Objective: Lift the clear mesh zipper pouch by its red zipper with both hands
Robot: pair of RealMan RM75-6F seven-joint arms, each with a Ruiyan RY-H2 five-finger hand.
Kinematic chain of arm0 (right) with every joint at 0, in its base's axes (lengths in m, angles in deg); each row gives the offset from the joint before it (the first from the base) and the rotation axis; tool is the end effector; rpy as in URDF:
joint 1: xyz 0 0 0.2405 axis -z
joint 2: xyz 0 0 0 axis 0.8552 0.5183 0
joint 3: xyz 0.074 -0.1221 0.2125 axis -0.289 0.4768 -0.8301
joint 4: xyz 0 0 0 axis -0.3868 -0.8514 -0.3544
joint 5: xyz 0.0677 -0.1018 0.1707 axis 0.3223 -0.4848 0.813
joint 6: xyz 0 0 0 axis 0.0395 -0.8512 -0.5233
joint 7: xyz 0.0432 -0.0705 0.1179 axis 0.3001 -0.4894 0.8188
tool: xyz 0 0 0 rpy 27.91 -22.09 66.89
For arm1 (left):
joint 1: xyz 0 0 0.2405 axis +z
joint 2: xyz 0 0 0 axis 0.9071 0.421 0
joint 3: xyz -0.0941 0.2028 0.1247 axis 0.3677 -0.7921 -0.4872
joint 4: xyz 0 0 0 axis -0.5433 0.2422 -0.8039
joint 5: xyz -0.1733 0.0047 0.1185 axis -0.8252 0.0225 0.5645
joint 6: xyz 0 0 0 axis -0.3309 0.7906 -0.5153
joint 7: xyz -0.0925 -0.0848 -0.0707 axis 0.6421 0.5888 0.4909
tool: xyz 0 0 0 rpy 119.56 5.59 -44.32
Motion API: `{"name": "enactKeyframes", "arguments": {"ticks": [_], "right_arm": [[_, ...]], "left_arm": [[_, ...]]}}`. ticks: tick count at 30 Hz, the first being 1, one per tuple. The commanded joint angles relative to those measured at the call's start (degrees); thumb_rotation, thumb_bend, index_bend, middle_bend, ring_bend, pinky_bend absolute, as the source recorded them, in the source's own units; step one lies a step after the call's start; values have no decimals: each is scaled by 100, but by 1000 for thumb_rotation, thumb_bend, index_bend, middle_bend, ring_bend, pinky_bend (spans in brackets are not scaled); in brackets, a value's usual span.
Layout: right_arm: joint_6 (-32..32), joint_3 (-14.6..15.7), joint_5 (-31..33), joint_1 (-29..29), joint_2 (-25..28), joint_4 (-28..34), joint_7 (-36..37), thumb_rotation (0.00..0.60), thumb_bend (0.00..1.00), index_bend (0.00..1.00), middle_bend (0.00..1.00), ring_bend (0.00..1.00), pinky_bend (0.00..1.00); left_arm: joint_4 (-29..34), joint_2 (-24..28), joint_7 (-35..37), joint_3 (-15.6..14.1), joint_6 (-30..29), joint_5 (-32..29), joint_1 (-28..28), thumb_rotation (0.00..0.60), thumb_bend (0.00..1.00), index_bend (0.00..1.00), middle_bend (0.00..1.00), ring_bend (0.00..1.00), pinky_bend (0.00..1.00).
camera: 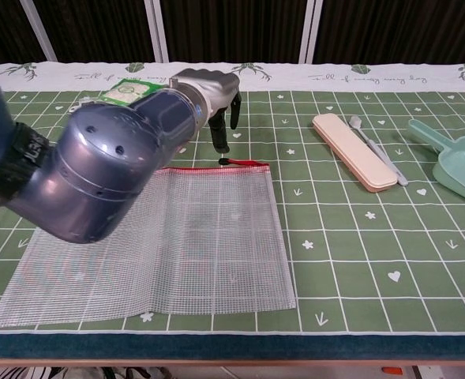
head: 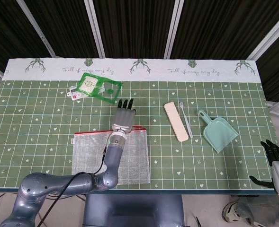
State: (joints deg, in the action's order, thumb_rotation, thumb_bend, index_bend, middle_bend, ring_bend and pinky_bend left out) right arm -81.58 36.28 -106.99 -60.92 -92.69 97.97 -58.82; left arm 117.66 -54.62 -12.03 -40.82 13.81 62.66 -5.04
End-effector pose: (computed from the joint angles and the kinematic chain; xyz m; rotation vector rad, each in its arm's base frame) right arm -0.3306 -0.1653 0.1785 1.2757 -1.0848 0.8420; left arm 0.0022 0.3914 -0.1065 -1.7460 -0.8464 -0.6656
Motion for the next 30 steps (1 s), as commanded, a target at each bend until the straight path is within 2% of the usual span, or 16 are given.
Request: {"name": "enactKeyframes", "arguments": {"ticks": [1, 12, 30], "right_arm": [[11, -10, 28, 0, 8, 6, 11, 600, 119, 0, 0, 0, 201], [49, -34, 95, -6, 18, 16, 45, 600, 120, 0, 0, 0, 201], [92, -56, 174, -4, 40, 46, 98, 600, 120, 0, 0, 0, 201]], "left_arm": [[-452, -312, 14, -2, 155, -40, -185, 600, 234, 446, 24, 0, 0], [-1410, -768, 71, 111, 486, 3, -421, 600, 257, 459, 26, 0, 0], [-2051, -1084, -12, 233, 700, 139, -504, 600, 263, 507, 31, 0, 0]]}}
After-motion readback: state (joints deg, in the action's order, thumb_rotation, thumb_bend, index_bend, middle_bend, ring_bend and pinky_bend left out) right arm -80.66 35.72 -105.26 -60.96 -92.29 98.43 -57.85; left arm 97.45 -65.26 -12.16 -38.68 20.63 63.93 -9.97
